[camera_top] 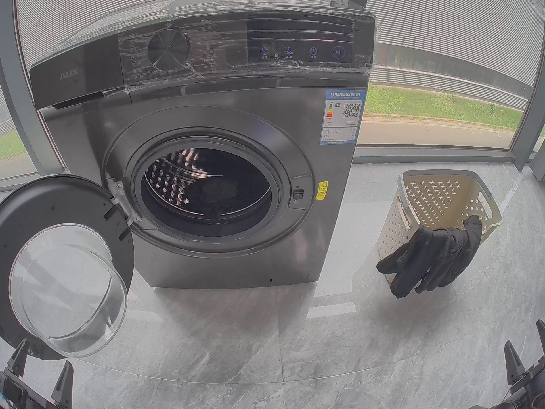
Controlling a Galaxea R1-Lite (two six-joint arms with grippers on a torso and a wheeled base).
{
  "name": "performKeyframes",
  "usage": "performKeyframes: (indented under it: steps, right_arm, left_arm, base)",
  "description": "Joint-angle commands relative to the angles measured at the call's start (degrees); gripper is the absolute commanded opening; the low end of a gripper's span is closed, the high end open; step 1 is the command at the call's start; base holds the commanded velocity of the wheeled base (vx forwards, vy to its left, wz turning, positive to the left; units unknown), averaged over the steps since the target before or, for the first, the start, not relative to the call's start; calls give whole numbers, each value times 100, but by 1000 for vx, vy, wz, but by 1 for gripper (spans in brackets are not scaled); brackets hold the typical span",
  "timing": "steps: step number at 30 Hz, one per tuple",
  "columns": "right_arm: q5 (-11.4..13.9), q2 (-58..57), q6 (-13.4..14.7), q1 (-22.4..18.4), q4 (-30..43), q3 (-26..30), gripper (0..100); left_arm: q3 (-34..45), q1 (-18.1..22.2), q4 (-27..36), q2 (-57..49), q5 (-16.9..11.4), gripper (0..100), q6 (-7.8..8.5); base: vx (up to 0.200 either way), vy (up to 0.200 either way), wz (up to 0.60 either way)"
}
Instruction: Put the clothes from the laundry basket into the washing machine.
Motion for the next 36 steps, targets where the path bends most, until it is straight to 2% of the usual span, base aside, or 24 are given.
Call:
performKeyframes:
  steps: [1, 10, 18, 20, 29, 36]
  right_arm:
    - [4, -24, -2, 5, -2, 101, 100]
    - [4, -24, -2, 5, -2, 101, 100]
    - [4, -24, -2, 5, -2, 101, 100]
    - [4, -24, -2, 5, -2, 101, 100]
    - [13, -24, -28, 5, 7, 101, 100]
    - [4, -24, -2, 5, -2, 101, 100]
  left_arm:
    - [90, 2, -1, -57, 0, 100, 0]
    - [90, 2, 8, -57, -18, 100, 35]
    - [99, 2, -1, -57, -18, 100, 18]
    - [90, 2, -1, -57, -9, 100, -35]
    - [90, 2, -1, -57, -9, 100, 9]
    - [90, 2, -1, -57, -9, 100, 0]
  base:
    - [0, 0, 0]
    - [0, 0, 0]
    - [0, 0, 0]
    - [0, 0, 0]
    - [200, 0, 0]
    - [0, 0, 0]
